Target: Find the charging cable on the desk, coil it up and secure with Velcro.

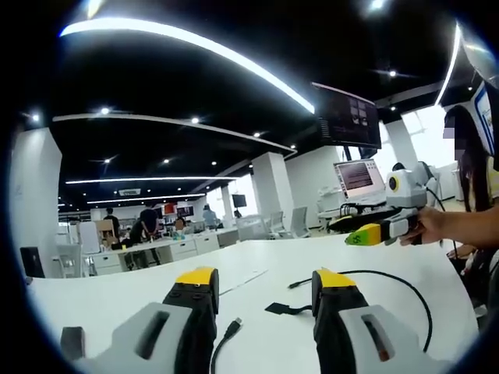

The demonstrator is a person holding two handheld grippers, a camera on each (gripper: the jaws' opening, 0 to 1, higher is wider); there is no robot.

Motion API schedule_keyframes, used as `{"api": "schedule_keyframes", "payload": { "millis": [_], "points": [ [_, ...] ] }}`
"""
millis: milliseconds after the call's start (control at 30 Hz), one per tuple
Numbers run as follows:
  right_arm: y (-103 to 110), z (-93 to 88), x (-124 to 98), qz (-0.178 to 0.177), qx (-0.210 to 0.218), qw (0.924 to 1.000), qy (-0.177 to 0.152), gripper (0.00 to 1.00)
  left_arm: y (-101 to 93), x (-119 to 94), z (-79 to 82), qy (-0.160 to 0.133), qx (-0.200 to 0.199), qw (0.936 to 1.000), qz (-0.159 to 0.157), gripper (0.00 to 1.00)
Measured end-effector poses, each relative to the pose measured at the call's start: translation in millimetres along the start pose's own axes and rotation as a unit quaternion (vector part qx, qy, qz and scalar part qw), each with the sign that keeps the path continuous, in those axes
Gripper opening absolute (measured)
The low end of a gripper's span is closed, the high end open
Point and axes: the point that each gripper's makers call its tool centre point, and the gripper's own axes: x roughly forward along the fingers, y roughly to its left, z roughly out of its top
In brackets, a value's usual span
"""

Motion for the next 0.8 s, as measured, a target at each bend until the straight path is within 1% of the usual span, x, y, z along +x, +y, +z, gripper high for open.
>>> {"api": "schedule_keyframes", "payload": {
  "millis": [100, 200, 400, 800],
  "points": [
    [-0.4, -3.5, 1.6, 0.003, 0.000, 1.0000, 0.002, 0.60, 1.0, 0.1, -1.5, -0.003, -0.007, 1.0000, 0.001, 0.48],
    [1.2, -8.3, 2.7, 0.009, 0.000, 0.9999, 0.008, 0.60, 2.9, 0.0, -6.2, 0.001, -0.007, 1.0000, 0.005, 0.48],
    [1.4, -8.7, 2.4, 0.010, 0.002, 0.9999, 0.006, 0.60, 4.2, -0.6, -6.1, 0.002, -0.002, 1.0000, 0.004, 0.48],
    [1.7, -12.8, 3.2, 0.010, 0.002, 0.9998, 0.015, 0.59, 5.9, -1.7, -10.1, 0.008, -0.008, 0.9999, 0.011, 0.48]
  ]
}}
